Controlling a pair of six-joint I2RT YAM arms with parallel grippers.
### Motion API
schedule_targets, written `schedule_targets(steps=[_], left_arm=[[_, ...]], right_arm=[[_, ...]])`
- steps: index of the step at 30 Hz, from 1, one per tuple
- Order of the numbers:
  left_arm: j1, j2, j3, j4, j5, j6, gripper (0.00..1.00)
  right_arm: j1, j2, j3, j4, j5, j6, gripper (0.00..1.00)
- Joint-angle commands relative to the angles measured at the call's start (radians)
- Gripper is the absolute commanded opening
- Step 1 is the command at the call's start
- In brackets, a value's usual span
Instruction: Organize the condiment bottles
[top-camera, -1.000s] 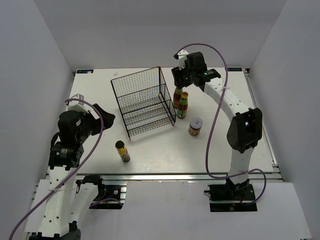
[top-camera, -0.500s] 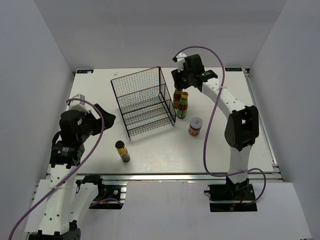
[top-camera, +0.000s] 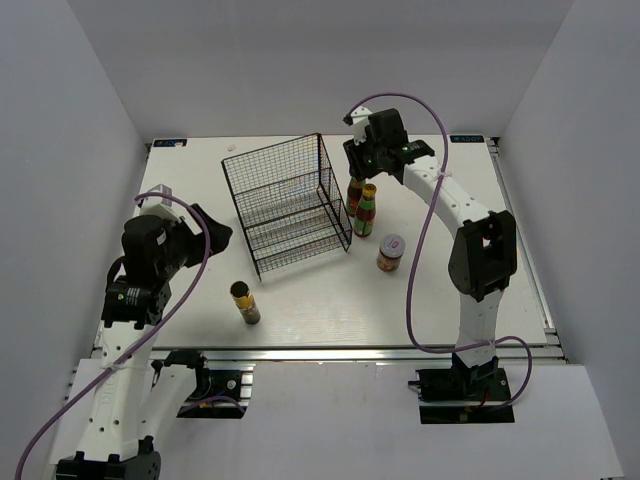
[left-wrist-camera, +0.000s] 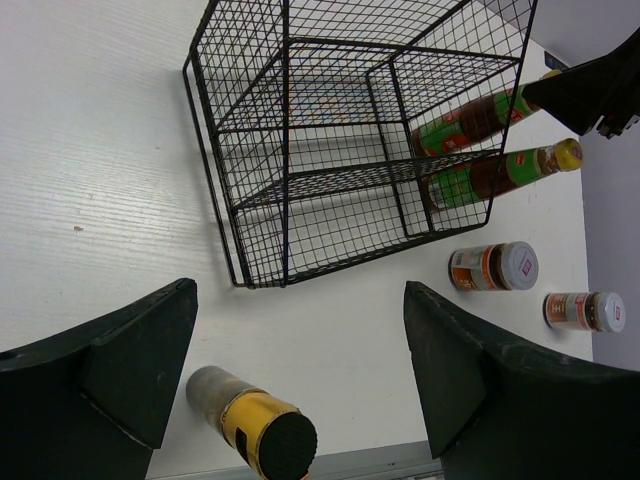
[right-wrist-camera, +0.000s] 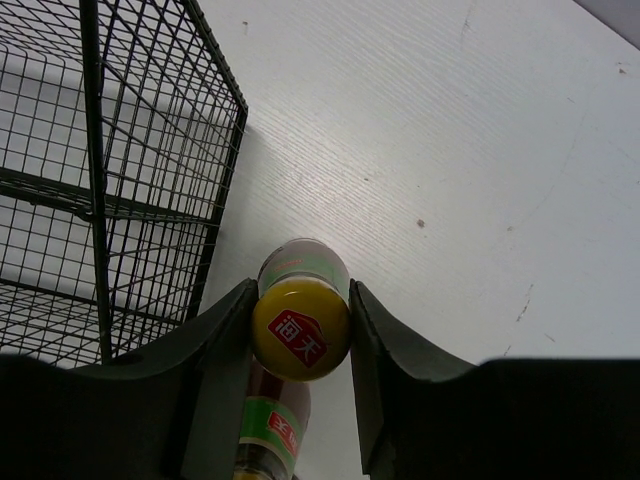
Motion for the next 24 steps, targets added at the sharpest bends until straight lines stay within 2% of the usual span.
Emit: schedule_targets(steps=[1, 18, 24], left_arm=[[0.001, 0.002, 0.009, 0.028, 0.014, 0.000, 0.94], [0.000, 0.027, 0.023, 0.037, 0.025, 0.015, 0.94], [0.000, 0.025, 0.021, 0.040, 0.029, 0.014, 0.93]], right_arm=[[0.001, -0.041, 0.093, 0.063, 0.025, -0.046, 0.00], [0.000, -0.056, 0.384, 0.138, 0.032, -0.039, 0.00], [0.008, -0.062, 0.466, 0.221, 0.035, -0.034, 0.00]])
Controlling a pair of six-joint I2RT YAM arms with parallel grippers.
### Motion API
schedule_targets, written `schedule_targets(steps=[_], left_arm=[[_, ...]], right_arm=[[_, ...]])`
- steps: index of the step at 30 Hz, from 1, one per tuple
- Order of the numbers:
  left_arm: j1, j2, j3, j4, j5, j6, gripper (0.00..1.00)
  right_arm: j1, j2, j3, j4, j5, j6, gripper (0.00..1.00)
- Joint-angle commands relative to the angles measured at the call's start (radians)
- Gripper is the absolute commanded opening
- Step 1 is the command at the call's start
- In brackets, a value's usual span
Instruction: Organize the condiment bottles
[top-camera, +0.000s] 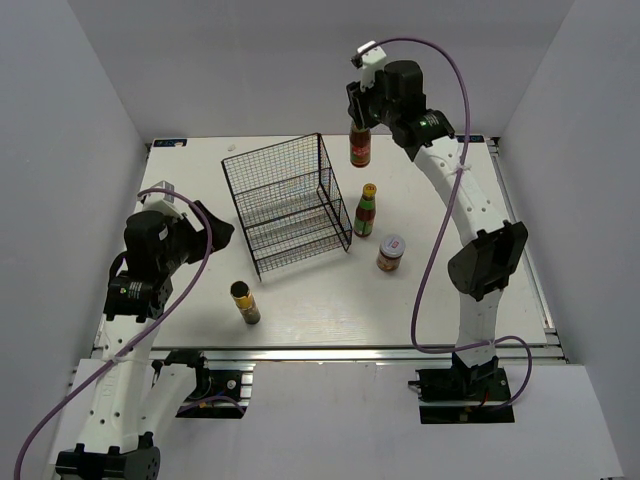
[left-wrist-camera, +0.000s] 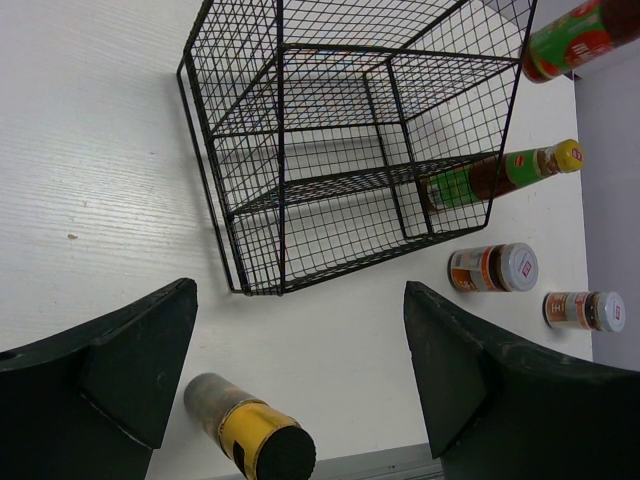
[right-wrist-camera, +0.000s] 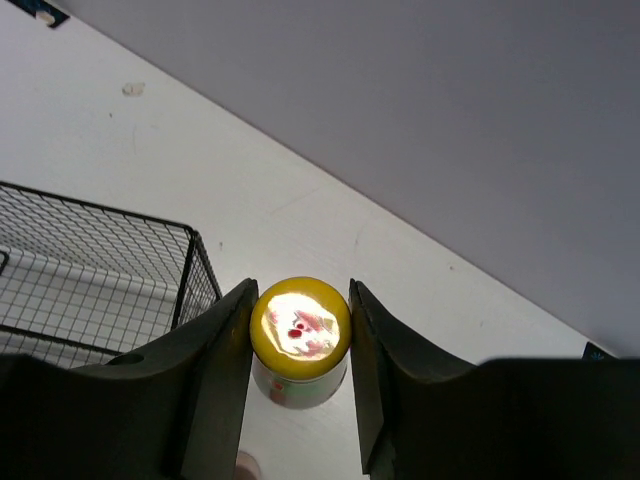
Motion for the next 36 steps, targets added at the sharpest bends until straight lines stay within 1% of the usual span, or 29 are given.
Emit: schedule_targets(steps=[1, 4, 12, 19, 25, 36], left_arm=[[0.001, -0.008, 0.023, 0.012, 0.019, 0.009, 0.93], [0.000, -0.007, 0.026, 0.013, 0.017, 0.009, 0.93], [0.000, -0.007, 0.024, 0.018, 0.020, 0.007, 0.93], [0.001, -0.021, 0.017, 0.013, 0.014, 0.006, 0.93], [0.000, -0.024, 0.006, 0.025, 0.019, 0.001, 0.93], [0.000, -0.042, 0.011, 0.005, 0.006, 0.004, 0.94]], right_arm=[[0.008, -0.075, 0.108, 0.222, 0.002, 0.003, 0.00], [0.024, -0.092, 0.110, 0.278, 0.001, 0.002, 0.00], [0.100, -0.094, 0.143, 0.336, -0.004, -0.004, 0.00], [0.151, -0.094, 0.176, 0.370, -0.004, -0.015, 0.00], [0.197, -0.090, 0.173, 0.376, -0.010, 0.008, 0.00], [0.211, 0.014, 0.173, 0.437, -0.005, 0.046, 0.00]])
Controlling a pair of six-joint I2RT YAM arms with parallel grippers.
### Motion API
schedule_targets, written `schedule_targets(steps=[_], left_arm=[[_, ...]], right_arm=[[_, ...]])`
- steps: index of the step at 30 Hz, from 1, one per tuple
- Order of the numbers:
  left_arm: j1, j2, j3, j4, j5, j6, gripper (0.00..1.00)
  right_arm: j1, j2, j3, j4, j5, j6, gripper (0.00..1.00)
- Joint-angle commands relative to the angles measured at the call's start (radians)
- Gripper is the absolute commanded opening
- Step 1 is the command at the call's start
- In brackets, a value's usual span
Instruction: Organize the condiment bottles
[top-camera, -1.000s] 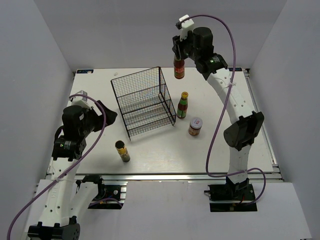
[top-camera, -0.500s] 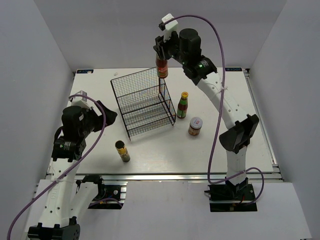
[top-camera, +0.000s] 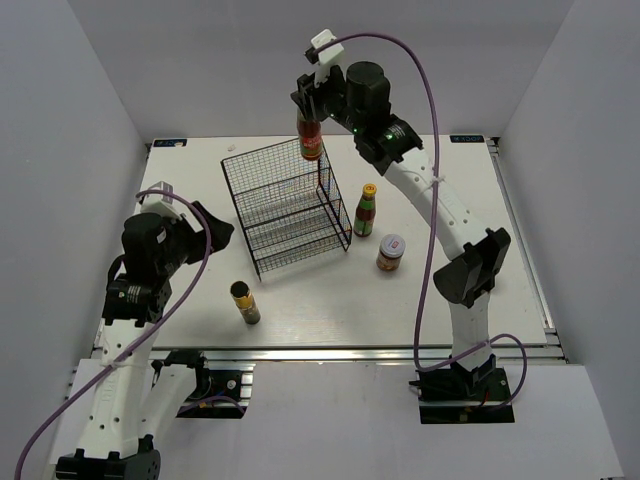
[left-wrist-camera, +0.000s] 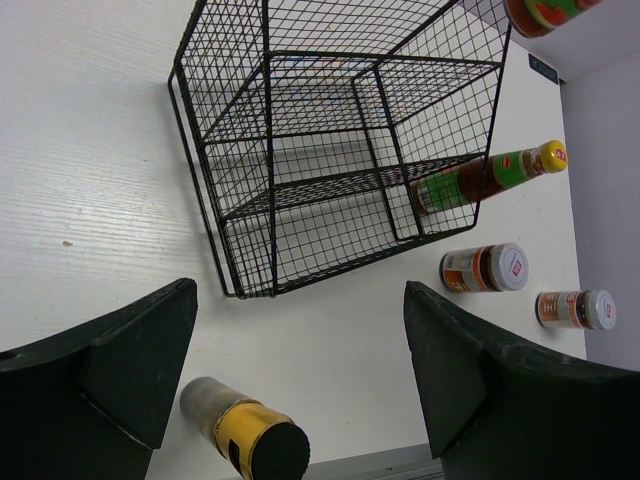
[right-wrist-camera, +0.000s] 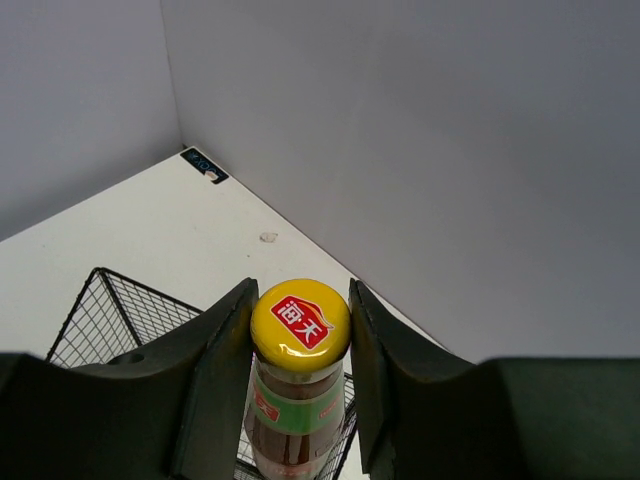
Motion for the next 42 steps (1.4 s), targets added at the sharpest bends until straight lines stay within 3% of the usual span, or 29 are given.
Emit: schedule_targets(steps=[1, 16, 27, 42], left_arm=[[0.001, -0.024, 0.012, -0.001, -0.002, 0.004, 0.94], [0.000, -0.045, 0.007, -0.009, -0.010, -0.009, 0.94], [0.001, -0.059, -0.001, -0.006, 0.000, -0.021, 0.94], [0.000, -0.091, -0.001, -0.034, -0.011, -0.024, 0.94]], right_arm=[[-0.001, 0.008, 0.075, 0.198, 0.007, 0.011, 0.00], [-0.001, 0.065, 0.000, 0.232, 0.025, 0.046, 0.00], [-0.001, -0.012, -0.288, 0.239, 0.014, 0.124, 0.00], [-0.001, 0.030, -0.341, 0.229, 0.019, 0.118, 0.01]])
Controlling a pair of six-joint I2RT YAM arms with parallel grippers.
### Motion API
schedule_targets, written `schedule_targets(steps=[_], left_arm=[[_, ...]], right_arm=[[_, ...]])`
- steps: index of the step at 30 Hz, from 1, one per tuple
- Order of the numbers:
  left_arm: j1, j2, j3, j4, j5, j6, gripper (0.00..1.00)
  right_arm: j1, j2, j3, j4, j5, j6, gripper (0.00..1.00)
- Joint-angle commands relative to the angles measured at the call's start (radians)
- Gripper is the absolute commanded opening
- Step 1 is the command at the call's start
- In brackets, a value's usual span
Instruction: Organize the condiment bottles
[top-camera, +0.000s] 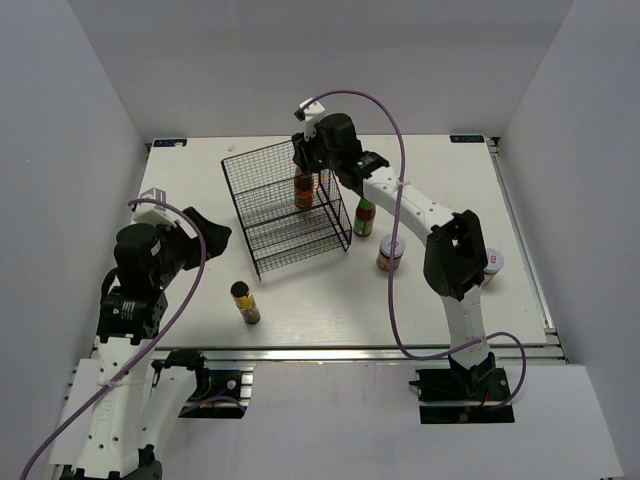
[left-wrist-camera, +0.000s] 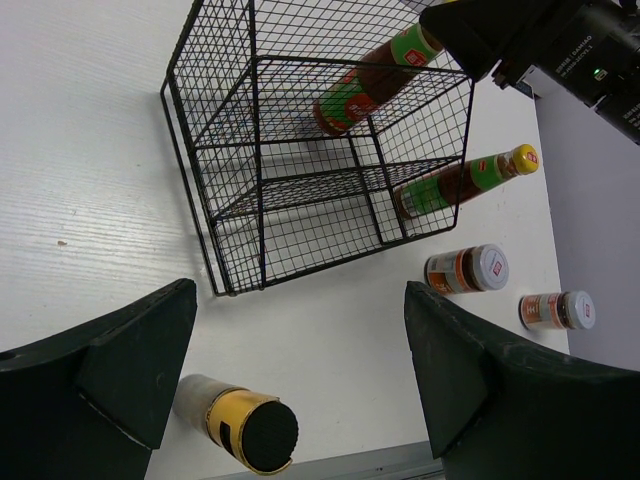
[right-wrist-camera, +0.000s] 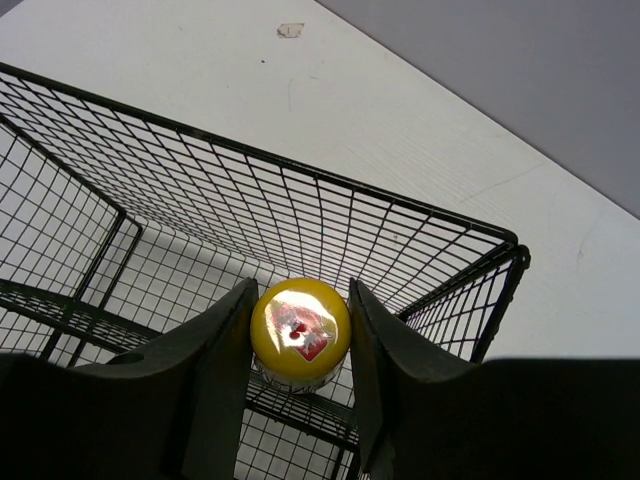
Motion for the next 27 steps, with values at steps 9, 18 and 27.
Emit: schedule_targets(steps=[9, 18, 27], left_arm=[[0.000, -0.012, 0.000, 0.002, 0.003, -0.004, 0.94], [0.001, 0.035, 0.018, 0.051, 0.069, 0.008, 0.95], [0.001, 0.182, 0.102, 0.140, 0.234, 0.007, 0.72]], right_arm=[[-0.001, -0.071, -0.010, 0.125, -0.052, -0.010, 0.50], [-0.001, -0.109, -0.016, 0.082, -0.090, -0.010, 0.65], [-0.040, -0.236, 0.077, -0.052, -0.236, -0.086, 0.80]])
